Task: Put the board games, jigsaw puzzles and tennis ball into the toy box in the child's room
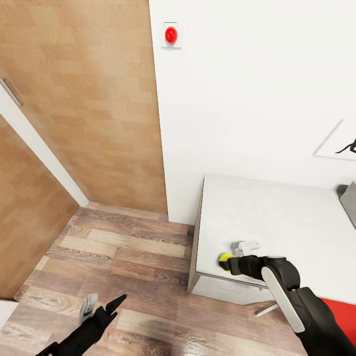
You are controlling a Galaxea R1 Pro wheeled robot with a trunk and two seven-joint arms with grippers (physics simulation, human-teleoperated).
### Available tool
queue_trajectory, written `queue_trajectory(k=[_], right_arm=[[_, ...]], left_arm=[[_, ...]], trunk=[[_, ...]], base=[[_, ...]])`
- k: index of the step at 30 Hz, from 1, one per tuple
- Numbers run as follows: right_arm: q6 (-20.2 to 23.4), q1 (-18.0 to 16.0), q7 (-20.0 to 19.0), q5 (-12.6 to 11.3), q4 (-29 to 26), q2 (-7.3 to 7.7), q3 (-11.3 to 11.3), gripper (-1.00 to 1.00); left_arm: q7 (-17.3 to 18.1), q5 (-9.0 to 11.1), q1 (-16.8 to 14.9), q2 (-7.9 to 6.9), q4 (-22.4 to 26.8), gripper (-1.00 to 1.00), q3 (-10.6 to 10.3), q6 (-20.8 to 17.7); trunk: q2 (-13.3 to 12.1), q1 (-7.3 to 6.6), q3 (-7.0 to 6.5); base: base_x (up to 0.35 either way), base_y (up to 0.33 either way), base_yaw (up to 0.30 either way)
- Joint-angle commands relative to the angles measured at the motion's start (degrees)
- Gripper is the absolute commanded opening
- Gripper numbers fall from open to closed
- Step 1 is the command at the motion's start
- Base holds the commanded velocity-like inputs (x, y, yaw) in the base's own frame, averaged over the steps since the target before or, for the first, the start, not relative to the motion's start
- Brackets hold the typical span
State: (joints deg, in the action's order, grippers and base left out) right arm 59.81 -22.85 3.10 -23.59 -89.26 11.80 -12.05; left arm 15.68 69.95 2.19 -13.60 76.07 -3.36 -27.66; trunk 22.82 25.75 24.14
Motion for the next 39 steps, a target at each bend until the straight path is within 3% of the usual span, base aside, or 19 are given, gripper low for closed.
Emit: queue_trajectory(k=[1,6,10,14,17,18,23,26,32,39], right_arm=[[0.2,0.0,0.4,-0.5,-0.4,0.14,0.0,-1.00],[0.2,0.1,0.1,-0.6,-1.9,1.14,0.1,-1.00],[0.2,0.2,-0.4,-0.8,-2.5,2.27,0.2,-1.00],[0.2,0.2,-3.0,-0.9,-2.9,3.89,1.2,-1.00],[0.2,0.3,-8.7,-1.0,-3.0,5.23,4.1,-1.00],[0.2,0.3,-8.7,-1.0,-3.0,5.23,4.1,-1.00],[0.2,0.5,-22.2,-0.8,-3.1,6.68,10.2,-1.00],[0.2,0.9,-27.1,-0.6,-3.1,7.57,12.7,-1.00],[0.2,1.2,-30.7,-0.5,-3.1,8.75,15.3,-1.00],[0.2,1.3,-32.1,-0.6,-3.2,9.28,20.8,-1.00]], left_arm=[[0.0,0.4,0.0,0.02,0.3,1.00,-0.1,-0.2],[0.2,-0.4,0.0,0.20,1.3,1.00,-0.2,-0.3],[0.5,-2.2,0.0,0.59,2.2,1.00,-0.3,-0.3],[0.3,-5.1,0.0,2.06,3.0,1.00,-0.9,-0.4],[0.2,-7.8,0.0,3.20,3.3,1.00,-1.5,-0.4],[0.2,-7.8,0.0,3.20,3.3,1.00,-1.5,-0.4],[-0.1,-10.6,0.0,4.20,3.5,1.00,-1.9,-0.4],[-0.2,-11.3,0.0,4.46,3.5,1.00,-2.0,-0.4],[-0.1,-11.8,0.0,4.64,3.6,1.00,-2.1,-0.4],[0.5,-12.0,0.1,4.67,5.0,1.00,-2.1,-0.3]], trunk=[[0.1,0.03,0.08],[0.1,0.03,0.08],[0.1,0.03,0.08],[0.1,0.03,0.08],[0.1,0.03,0.08],[0.1,0.03,0.08],[0.1,0.03,0.08],[0.1,0.03,0.08],[0.1,0.03,0.08],[0.1,0.03,0.00]], base=[[0.000,0.000,0.000],[0.000,0.000,0.000],[0.000,0.000,0.000],[0.000,0.000,0.000],[0.000,0.000,0.000],[0.000,0.000,0.000],[0.000,0.000,0.000],[0.000,0.000,0.000],[0.000,0.000,0.000],[0.000,0.000,0.000]])
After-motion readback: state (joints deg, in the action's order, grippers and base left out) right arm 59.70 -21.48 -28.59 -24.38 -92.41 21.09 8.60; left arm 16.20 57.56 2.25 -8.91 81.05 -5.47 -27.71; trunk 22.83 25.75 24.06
